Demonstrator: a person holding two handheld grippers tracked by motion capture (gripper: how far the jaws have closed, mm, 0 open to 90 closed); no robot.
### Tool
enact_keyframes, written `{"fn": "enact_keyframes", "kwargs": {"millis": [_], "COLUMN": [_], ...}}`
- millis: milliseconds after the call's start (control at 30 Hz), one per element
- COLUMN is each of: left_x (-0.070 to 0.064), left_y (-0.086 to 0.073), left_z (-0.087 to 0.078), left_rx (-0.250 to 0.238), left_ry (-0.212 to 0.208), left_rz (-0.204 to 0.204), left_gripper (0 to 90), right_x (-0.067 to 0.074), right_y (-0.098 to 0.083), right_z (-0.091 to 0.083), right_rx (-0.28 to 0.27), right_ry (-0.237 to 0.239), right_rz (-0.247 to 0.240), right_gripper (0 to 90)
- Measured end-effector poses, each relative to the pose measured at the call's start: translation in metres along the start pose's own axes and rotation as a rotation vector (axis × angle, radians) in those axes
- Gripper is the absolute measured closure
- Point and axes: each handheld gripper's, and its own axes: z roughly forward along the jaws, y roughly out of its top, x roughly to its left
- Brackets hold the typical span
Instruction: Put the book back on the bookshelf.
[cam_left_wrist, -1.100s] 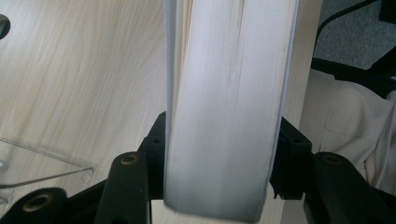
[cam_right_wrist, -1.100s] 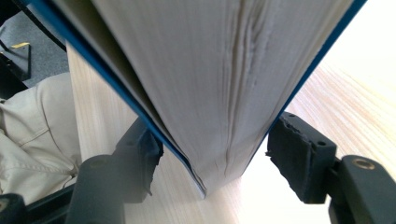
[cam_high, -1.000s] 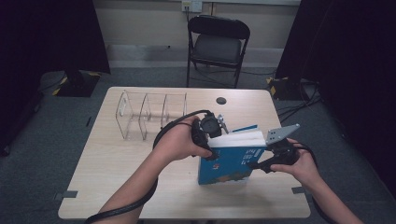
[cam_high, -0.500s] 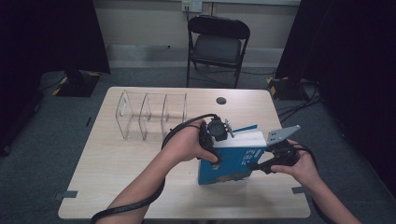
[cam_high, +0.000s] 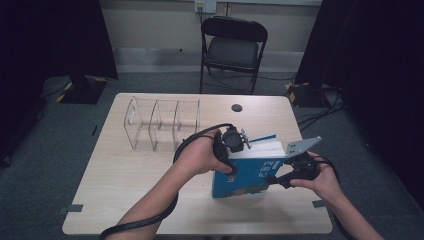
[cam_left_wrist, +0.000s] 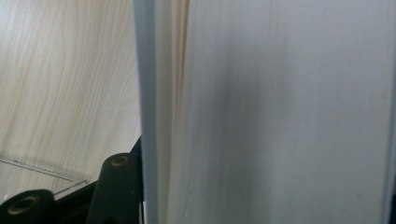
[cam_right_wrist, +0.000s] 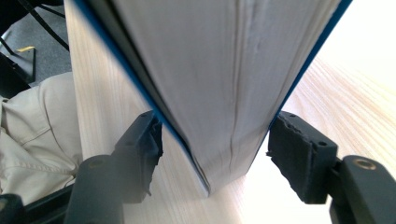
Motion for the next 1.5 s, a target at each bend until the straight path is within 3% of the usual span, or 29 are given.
{"fn": "enact_keyframes", "kwargs": {"millis": [33, 67, 133, 267, 433, 600, 833, 1033, 1067, 1200, 1433, 1500], "left_x": [-0.001, -0.001, -0.003, -0.005, -0.003, 0.003, 0.01, 0.004, 0.004, 0.002, -0.001, -0.004], "left_y": [-0.001, -0.001, -0.002, -0.002, -0.003, -0.009, -0.028, -0.029, -0.028, -0.028, -0.028, -0.029], "left_z": [0.0, 0.0, -0.001, -0.001, -0.003, -0.009, -0.015, -0.015, -0.015, -0.012, -0.013, -0.013], "left_rx": [-0.012, -0.012, -0.007, -0.004, 0.004, 0.018, 0.012, 0.02, 0.031, 0.035, 0.04, 0.032], "left_ry": [-0.034, -0.034, -0.032, -0.017, -0.013, -0.003, -0.003, 0.008, 0.013, 0.028, 0.029, 0.03], "left_rz": [-0.01, -0.01, -0.033, -0.075, -0.08, -0.135, -0.136, -0.092, -0.065, -0.084, -0.083, -0.123], "left_gripper": [54.4, 57.7, 58.8, 60.8, 61.4, 61.6, 61.4, 60.4, 59.7, 54.0, 59.8, 60.8], "right_x": [0.0, 0.0, 0.0, -0.002, -0.003, -0.005, -0.007, -0.004, -0.004, -0.004, -0.004, -0.003], "right_y": [-0.002, -0.002, -0.005, -0.014, -0.02, -0.026, -0.038, -0.048, -0.05, -0.057, -0.072, -0.075], "right_z": [0.0, 0.0, 0.0, 0.001, 0.002, 0.007, 0.024, 0.043, 0.047, 0.054, 0.063, 0.066], "right_rx": [-0.012, -0.012, -0.002, 0.027, 0.04, 0.019, 0.06, 0.088, 0.096, 0.1, 0.099, 0.096], "right_ry": [-0.003, -0.003, -0.001, 0.031, 0.023, 0.012, -0.038, -0.089, -0.094, -0.114, -0.16, -0.171], "right_rz": [0.004, 0.004, 0.01, 0.069, 0.074, 0.067, 0.074, 0.058, 0.053, 0.061, 0.063, 0.058], "right_gripper": [34.2, 34.2, 32.5, 26.2, 24.4, 20.6, 20.5, 20.4, 20.2, 20.1, 20.1, 19.8]}}
